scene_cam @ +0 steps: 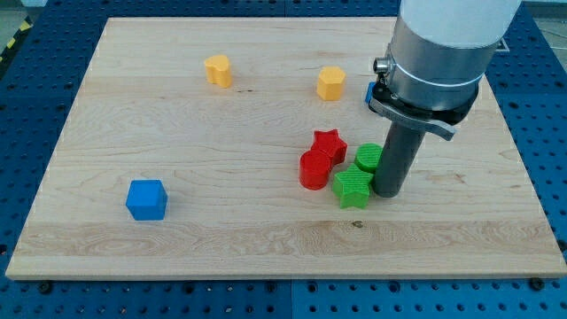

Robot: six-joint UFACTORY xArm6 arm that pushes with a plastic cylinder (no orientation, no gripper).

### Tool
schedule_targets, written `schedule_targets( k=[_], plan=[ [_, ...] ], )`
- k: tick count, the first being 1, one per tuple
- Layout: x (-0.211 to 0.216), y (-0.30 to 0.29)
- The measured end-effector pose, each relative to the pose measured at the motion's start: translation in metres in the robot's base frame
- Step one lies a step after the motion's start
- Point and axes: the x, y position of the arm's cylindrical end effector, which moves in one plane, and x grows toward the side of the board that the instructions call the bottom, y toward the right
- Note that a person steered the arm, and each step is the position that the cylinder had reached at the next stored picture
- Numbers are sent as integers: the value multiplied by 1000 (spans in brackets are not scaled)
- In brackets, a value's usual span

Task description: Move the green star right to the red circle

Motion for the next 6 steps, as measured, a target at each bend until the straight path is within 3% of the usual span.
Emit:
schedule_targets(
  k=[2, 4, 6],
  plan=[
    [-6, 12],
    [72, 63],
    [82, -22]
  ],
)
